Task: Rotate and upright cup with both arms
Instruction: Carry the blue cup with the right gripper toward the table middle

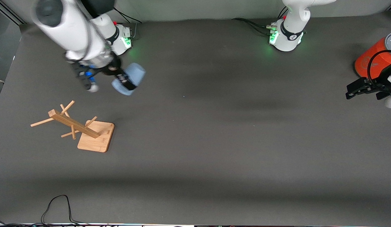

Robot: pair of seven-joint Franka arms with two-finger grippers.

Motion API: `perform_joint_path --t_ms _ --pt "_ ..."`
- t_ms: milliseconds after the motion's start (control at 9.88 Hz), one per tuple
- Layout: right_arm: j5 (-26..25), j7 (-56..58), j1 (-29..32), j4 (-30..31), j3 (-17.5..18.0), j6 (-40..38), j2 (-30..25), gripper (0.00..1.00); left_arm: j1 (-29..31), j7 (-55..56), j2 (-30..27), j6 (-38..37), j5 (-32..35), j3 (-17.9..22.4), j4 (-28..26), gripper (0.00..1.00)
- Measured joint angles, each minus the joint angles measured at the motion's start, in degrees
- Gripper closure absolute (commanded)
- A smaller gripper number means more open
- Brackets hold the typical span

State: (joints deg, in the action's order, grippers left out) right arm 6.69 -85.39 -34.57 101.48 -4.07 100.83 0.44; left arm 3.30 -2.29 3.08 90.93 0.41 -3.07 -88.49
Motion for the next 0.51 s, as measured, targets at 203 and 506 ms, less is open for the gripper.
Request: perform_joint_path --t_ms 203,506 --pt "0.0 -12.1 -6.5 -3.7 0.0 3.3 5.7 0.42 0.1 0.0 0.1 0.0 0.0 0.1 0.0 0.0" --pt "-1.7 -31.8 -15.1 -10.3 0.0 6.5 15.7 0.46 0.2 0.0 0.2 0.0 0.0 0.1 0.0 0.0"
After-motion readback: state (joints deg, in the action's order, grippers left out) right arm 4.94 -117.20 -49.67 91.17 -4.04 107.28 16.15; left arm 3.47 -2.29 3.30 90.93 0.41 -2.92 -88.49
